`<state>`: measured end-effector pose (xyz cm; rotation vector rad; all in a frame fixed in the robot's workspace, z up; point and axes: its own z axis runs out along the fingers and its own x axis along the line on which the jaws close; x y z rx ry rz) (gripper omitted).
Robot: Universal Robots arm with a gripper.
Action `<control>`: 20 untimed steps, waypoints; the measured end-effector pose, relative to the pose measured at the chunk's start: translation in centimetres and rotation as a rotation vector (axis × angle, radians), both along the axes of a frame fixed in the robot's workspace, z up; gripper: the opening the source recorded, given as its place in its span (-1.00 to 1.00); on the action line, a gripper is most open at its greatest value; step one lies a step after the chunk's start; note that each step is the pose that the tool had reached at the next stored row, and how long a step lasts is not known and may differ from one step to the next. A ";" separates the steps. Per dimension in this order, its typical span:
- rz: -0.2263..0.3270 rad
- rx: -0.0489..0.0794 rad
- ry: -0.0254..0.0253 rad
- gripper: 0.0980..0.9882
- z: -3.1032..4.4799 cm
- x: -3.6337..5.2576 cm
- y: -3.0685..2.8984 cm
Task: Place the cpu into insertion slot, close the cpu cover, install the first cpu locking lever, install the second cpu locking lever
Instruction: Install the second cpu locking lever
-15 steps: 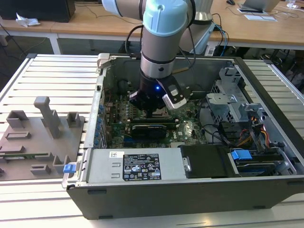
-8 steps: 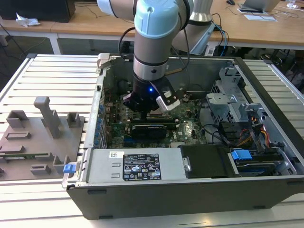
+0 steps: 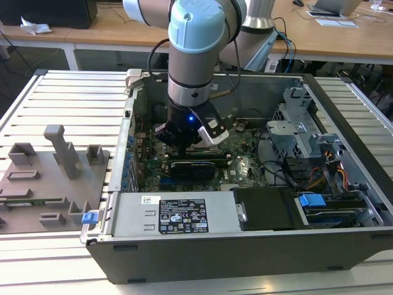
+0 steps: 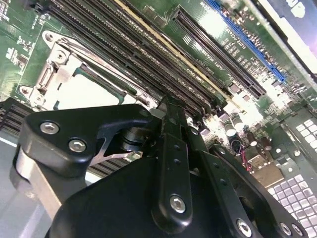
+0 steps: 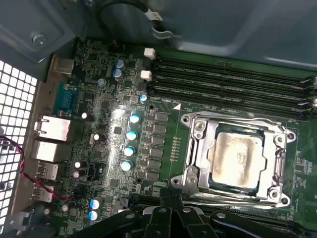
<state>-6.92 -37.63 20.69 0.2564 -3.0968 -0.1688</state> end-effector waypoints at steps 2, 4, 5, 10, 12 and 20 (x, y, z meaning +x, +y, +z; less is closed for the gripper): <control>0.011 0.000 0.0001 -0.98 -0.07 -0.02 0.12; 0.023 0.001 0.0000 -0.98 -0.12 -0.01 0.32; 0.035 0.001 0.0002 -0.98 -0.25 -0.01 0.51; 0.060 0.007 0.0000 -0.98 -0.58 -0.01 1.09; 0.061 0.009 -0.0002 -0.98 -0.60 0.00 1.10; 0.062 0.010 0.0157 -0.98 0.73 2.61 1.56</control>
